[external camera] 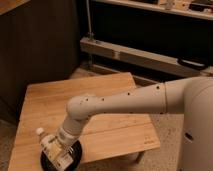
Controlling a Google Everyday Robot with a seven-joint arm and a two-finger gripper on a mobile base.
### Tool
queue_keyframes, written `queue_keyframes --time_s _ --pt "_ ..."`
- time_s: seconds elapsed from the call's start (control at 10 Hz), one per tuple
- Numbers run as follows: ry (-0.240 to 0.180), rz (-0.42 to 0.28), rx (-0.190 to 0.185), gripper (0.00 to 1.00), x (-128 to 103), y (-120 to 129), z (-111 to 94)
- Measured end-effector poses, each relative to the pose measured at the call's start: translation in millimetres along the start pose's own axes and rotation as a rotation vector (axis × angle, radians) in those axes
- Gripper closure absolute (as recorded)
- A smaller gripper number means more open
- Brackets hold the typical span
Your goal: Place the bottle in the ceramic bowl
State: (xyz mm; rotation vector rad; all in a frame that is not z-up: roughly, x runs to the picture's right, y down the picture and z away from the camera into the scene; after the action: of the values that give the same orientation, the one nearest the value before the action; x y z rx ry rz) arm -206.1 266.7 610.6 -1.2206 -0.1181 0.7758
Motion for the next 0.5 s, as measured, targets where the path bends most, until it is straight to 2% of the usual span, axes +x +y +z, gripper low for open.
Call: queue_keyframes --time_s 0.2,0.5 --pt "0.004 0.014 0.009 0.2 0.1 -2.8 7.4" --pt "-0.019 0.061 -0.026 0.2 -3.8 -8.5 0.6"
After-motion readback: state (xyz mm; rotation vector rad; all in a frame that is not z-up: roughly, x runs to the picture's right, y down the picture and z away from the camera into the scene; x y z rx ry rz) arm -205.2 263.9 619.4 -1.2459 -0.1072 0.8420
